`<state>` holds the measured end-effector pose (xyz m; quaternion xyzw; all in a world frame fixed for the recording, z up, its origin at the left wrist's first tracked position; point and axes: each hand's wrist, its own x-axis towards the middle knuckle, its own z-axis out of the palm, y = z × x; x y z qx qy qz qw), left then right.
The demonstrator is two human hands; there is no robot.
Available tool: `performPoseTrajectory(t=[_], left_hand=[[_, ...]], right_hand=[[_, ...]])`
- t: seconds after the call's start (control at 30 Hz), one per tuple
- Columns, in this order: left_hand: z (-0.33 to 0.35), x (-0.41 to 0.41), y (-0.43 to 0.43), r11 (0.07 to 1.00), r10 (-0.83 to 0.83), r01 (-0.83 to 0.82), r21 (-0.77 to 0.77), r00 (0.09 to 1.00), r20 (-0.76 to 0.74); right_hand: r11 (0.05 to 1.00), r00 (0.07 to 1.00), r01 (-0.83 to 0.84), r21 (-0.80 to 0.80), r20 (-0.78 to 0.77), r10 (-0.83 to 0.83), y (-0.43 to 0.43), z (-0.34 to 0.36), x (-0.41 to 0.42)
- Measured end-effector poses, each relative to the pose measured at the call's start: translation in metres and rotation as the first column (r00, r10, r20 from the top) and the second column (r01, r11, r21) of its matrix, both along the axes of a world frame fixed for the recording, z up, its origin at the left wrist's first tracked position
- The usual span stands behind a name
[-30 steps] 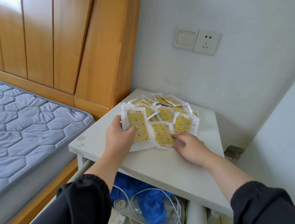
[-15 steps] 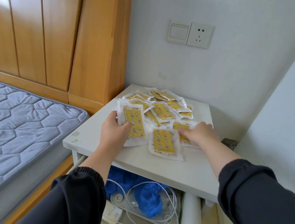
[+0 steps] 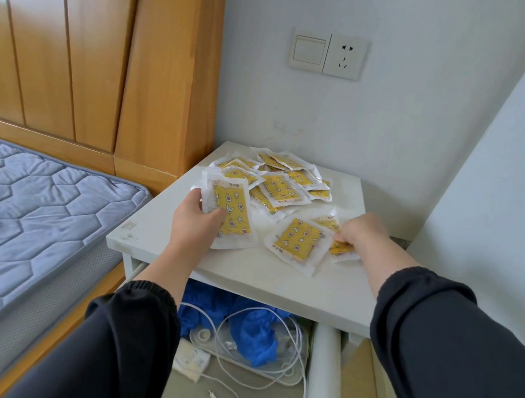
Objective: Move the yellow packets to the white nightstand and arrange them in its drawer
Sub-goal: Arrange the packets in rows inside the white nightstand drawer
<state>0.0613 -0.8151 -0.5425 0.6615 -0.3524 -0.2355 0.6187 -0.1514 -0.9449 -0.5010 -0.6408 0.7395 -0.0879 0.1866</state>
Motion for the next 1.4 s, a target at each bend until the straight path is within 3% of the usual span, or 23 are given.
performPoseTrajectory(t=[0.13, 0.27, 0.43, 0.5, 0.53, 0.67, 0.73, 0.83, 0.9, 0.97, 1.03, 1.17, 1.3, 1.4], left_hand=[[-0.002, -0.002, 0.005, 1.0, -0.028, 0.028, 0.012, 1.0, 0.013], [-0.004, -0.002, 0.009, 0.999, -0.033, 0.032, 0.018, 0.999, 0.025], [-0.003, -0.004, 0.01, 0.999, -0.032, 0.031, 0.04, 0.999, 0.036], [-0.002, -0.004, 0.011, 0.999, -0.028, 0.026, 0.046, 0.999, 0.042], [-0.001, -0.005, 0.011, 0.999, -0.028, 0.026, 0.046, 0.999, 0.042], [-0.001, -0.005, 0.011, 0.999, -0.025, 0.024, 0.041, 0.999, 0.032], [-0.002, -0.004, 0.01, 0.999, -0.021, 0.02, 0.04, 0.999, 0.026], [-0.005, -0.002, 0.007, 0.999, -0.008, 0.008, 0.031, 1.0, 0.027], [-0.006, -0.001, 0.007, 1.0, -0.001, 0.001, 0.019, 0.999, 0.035], [-0.006, -0.001, 0.006, 1.0, 0.001, -0.002, 0.017, 0.999, 0.04], [-0.005, 0.0, 0.006, 1.0, 0.003, -0.004, 0.021, 0.999, 0.039], [-0.006, 0.001, 0.006, 1.0, -0.003, 0.002, 0.021, 0.999, 0.033], [-0.007, 0.002, 0.005, 1.0, -0.003, 0.002, 0.024, 0.999, 0.036], [-0.006, 0.002, 0.005, 1.0, -0.003, 0.002, 0.027, 0.999, 0.034]], right_hand=[[0.992, 0.982, 0.11, -0.066, 0.161, -0.098, 0.003, -0.01, -0.018], [0.943, 0.9, 0.267, -0.199, 0.401, -0.171, 0.005, -0.014, -0.037], [0.815, 0.706, 0.493, -0.306, 0.688, -0.168, 0.018, -0.004, -0.045], [0.795, 0.617, 0.534, -0.287, 0.775, -0.135, 0.022, -0.002, -0.043], [0.805, 0.618, 0.514, -0.298, 0.779, -0.106, 0.022, -0.002, -0.041], [0.907, 0.797, 0.135, -0.4, 0.587, 0.14, 0.019, -0.002, -0.027], [0.89, 0.833, -0.121, -0.44, 0.442, 0.332, 0.017, 0.002, -0.018], [0.788, 0.804, -0.44, -0.431, 0.203, 0.56, 0.011, 0.006, -0.006], [0.727, 0.787, -0.595, -0.342, -0.064, 0.614, 0.01, 0.006, 0.002], [0.65, 0.705, -0.709, -0.274, -0.312, 0.637, 0.011, 0.004, 0.013], [0.609, 0.629, -0.768, -0.198, -0.409, 0.661, 0.011, -0.001, 0.02], [0.622, 0.598, -0.783, -0.03, -0.316, 0.737, 0.017, 0.011, 0.024], [0.533, 0.381, -0.762, 0.369, -0.41, 0.829, 0.033, 0.034, 0.031], [0.536, 0.302, -0.712, 0.453, -0.491, 0.817, 0.038, 0.031, 0.039]])
